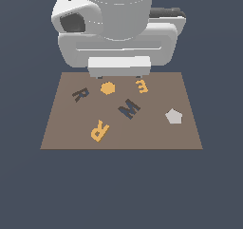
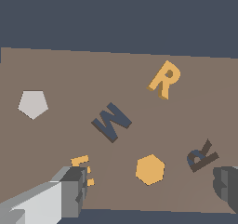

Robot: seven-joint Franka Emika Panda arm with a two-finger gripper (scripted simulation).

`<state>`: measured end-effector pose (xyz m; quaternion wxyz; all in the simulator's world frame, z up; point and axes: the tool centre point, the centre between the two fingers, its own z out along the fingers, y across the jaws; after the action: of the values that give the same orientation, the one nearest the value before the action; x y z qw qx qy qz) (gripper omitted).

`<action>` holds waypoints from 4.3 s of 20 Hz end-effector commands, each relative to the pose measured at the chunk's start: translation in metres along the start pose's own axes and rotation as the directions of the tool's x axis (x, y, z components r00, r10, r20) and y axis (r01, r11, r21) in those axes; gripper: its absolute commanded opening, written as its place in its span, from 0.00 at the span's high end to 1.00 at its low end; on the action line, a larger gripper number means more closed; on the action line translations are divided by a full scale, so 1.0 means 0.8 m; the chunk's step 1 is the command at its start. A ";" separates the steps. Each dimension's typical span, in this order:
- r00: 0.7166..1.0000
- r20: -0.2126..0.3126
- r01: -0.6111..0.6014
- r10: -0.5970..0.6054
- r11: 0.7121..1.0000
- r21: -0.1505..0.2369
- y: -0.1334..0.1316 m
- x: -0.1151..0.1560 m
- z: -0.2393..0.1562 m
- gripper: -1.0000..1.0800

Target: Insert a designated object into the corresponding slot on a board.

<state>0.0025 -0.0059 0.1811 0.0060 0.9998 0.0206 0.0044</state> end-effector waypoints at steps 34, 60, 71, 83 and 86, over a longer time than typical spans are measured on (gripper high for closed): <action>0.837 0.013 -0.547 0.547 0.837 0.004 0.075 0.109 0.158 0.04; 0.819 0.014 -0.574 0.574 0.819 0.005 0.081 0.113 0.191 1.00; 0.840 0.014 -0.542 0.542 0.840 0.006 0.078 0.111 0.190 1.00; 0.947 0.012 -0.320 0.320 0.947 0.009 0.060 0.092 0.189 1.00; 0.974 0.011 -0.227 0.227 0.974 0.010 0.055 0.083 0.188 1.00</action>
<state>0.0758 -0.0507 0.0313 0.0000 0.9930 -0.1181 0.0000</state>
